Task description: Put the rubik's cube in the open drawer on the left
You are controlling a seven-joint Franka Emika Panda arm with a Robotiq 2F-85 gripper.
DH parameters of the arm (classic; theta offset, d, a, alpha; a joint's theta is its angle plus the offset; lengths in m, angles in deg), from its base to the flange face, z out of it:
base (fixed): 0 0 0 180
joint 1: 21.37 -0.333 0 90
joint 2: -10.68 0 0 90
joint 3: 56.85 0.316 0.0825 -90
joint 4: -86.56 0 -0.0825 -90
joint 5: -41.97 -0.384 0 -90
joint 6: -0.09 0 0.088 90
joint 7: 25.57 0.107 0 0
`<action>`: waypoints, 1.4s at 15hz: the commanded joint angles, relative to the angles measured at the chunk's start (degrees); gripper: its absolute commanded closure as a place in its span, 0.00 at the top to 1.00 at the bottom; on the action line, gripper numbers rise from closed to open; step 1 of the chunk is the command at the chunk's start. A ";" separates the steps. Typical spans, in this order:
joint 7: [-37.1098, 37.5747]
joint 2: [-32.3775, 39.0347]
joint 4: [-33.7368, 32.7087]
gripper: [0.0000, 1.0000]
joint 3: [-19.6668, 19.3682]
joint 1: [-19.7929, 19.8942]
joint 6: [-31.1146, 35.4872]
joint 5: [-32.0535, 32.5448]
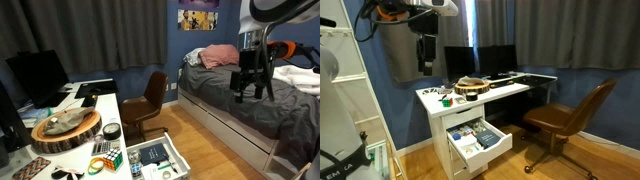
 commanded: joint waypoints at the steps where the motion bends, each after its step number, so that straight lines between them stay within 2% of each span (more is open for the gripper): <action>1: -0.31 0.02 -0.08 1.00 0.37 0.47 -0.09 -0.24; 16: -0.31 0.02 -0.08 1.00 0.37 0.47 -0.09 -0.24; 19: -0.65 4.80 -2.95 1.00 4.78 -3.04 -0.07 -0.14; 21: -1.31 8.99 -5.41 1.00 8.80 -7.38 1.97 -1.84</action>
